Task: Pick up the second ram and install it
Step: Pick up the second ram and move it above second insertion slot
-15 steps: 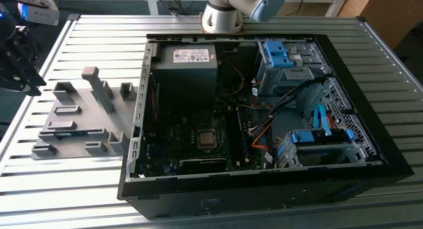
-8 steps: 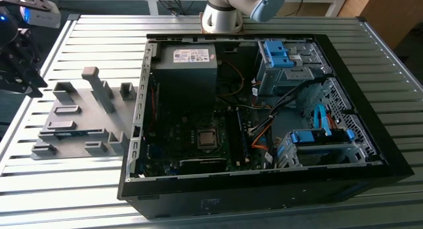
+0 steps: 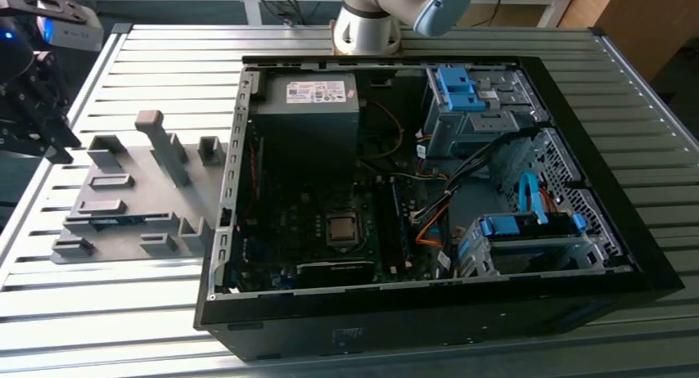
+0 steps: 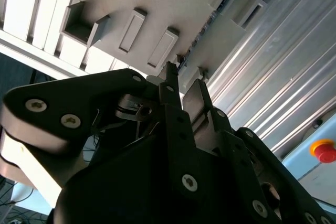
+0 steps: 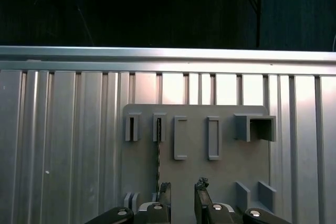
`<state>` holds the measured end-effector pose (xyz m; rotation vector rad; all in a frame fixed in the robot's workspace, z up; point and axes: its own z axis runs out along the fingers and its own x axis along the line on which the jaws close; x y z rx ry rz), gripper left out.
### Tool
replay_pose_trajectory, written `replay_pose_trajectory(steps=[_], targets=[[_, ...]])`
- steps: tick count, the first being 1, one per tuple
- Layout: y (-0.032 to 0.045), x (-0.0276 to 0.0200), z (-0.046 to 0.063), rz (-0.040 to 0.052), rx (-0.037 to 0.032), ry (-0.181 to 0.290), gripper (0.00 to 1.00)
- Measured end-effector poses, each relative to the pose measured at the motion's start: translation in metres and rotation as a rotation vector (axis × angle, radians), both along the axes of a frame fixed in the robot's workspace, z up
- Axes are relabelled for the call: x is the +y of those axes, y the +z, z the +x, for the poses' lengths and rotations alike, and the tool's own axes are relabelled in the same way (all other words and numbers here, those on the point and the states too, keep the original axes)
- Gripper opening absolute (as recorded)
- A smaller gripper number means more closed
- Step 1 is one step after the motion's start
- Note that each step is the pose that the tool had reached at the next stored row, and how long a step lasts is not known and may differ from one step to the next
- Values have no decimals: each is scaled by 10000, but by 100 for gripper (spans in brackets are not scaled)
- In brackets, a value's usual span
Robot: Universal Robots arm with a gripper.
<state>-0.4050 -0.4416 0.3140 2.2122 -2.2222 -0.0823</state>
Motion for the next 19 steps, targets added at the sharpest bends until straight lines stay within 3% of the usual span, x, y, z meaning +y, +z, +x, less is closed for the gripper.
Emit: replay_pose_trajectory(steps=[19], targets=[[-104,0,-3,0,0,0,32]])
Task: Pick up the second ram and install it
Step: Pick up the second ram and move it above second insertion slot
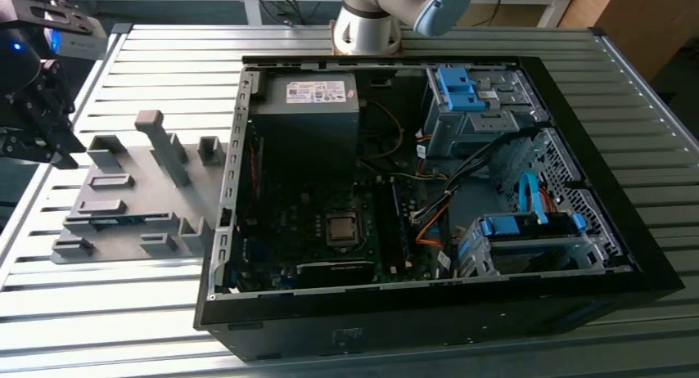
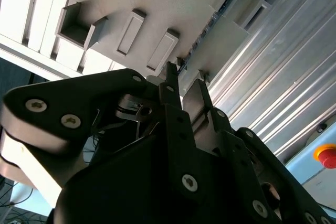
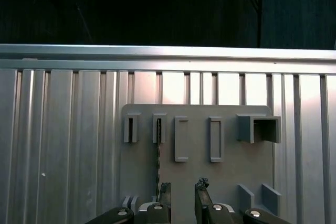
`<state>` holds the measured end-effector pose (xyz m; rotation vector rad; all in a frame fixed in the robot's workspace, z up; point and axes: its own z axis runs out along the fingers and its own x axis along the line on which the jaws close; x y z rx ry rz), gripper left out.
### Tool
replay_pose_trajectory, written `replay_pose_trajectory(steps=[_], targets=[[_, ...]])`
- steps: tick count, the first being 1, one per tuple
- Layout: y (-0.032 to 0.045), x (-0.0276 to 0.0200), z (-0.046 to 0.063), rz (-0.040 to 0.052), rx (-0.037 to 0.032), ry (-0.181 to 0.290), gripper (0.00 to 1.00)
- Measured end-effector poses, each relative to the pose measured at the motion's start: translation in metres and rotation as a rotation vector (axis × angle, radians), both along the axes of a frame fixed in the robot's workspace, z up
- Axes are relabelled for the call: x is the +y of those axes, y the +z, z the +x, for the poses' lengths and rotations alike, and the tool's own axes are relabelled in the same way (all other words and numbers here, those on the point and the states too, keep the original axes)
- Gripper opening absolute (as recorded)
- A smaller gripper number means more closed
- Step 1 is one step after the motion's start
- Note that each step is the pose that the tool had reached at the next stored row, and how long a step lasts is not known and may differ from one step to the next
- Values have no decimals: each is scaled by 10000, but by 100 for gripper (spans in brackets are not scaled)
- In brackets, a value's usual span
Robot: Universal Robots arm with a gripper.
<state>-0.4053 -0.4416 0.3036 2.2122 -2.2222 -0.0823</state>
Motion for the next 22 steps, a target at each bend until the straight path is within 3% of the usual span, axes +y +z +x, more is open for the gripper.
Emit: replay_pose_trajectory(steps=[15,22], targets=[[-33,0,-22,0,0,-1,32],[-106,0,-42,0,-1,0,32]])
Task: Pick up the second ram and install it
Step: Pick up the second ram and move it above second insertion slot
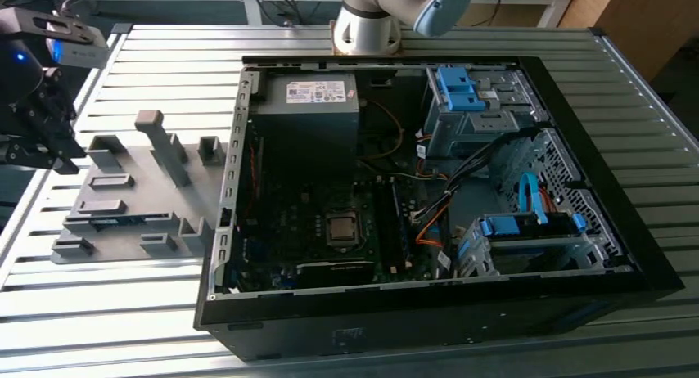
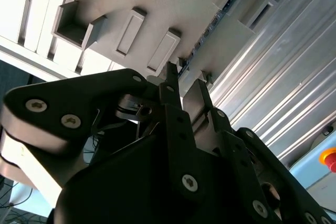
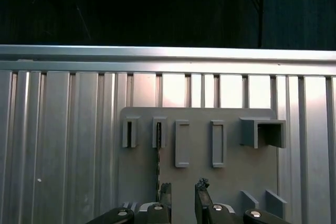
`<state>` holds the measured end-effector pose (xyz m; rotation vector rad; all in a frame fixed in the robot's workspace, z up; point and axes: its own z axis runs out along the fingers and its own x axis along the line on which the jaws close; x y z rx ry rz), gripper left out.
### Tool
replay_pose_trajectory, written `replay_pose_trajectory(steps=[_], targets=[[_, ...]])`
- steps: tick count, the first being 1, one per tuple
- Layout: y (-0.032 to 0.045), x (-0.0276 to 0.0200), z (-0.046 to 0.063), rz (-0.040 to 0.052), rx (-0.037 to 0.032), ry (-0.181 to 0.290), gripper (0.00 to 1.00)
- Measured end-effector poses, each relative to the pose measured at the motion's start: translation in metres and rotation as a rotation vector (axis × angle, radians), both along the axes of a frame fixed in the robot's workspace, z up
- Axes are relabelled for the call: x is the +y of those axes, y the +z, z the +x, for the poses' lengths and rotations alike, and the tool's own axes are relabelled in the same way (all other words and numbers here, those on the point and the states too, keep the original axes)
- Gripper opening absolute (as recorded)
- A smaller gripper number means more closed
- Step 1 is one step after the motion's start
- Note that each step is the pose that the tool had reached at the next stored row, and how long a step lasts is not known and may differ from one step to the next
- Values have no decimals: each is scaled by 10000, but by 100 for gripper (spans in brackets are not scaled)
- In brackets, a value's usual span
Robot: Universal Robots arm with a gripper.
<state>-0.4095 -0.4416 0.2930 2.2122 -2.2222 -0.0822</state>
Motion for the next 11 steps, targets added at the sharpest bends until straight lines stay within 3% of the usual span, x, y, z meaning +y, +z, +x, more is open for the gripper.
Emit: replay_pose_trajectory(steps=[11], targets=[[-88,0,-1,0,-1,70,32]])
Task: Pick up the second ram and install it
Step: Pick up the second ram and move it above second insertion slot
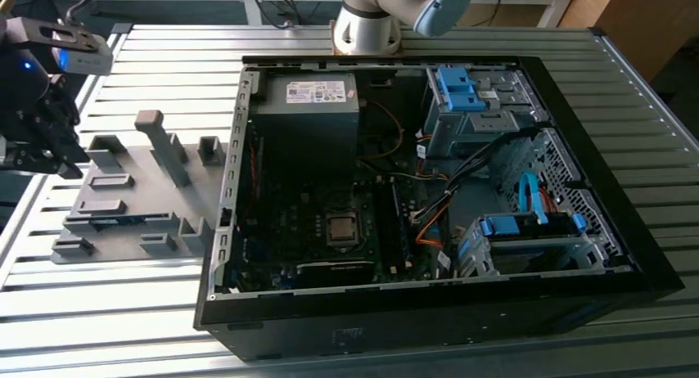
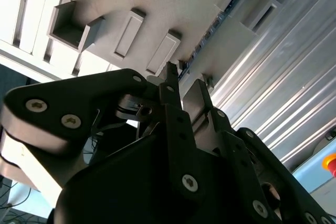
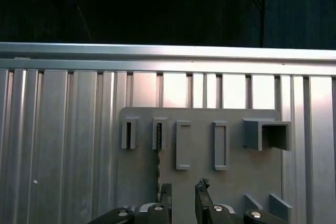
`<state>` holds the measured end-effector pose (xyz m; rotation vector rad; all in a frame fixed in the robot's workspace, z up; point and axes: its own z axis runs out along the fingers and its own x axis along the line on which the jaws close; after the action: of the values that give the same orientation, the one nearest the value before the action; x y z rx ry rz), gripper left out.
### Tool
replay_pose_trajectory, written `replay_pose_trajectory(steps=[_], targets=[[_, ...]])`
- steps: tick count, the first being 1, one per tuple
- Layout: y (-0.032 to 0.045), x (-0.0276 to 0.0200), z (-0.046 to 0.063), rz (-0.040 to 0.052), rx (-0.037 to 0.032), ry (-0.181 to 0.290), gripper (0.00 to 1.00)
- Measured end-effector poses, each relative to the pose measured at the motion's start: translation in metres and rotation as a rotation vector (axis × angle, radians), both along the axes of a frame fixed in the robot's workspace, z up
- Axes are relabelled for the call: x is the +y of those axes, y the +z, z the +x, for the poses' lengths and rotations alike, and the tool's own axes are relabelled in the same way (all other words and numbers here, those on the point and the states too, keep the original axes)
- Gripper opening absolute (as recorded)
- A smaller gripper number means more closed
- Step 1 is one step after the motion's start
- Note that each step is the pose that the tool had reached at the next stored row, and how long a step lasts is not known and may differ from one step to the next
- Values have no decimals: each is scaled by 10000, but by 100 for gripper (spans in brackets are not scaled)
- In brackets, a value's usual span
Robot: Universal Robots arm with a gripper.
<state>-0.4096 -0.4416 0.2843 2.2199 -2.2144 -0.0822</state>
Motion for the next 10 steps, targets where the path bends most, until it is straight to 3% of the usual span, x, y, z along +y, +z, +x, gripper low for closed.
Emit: replay_pose_trajectory(steps=[10], targets=[[-79,-19,-1,-1,1,79,32]])
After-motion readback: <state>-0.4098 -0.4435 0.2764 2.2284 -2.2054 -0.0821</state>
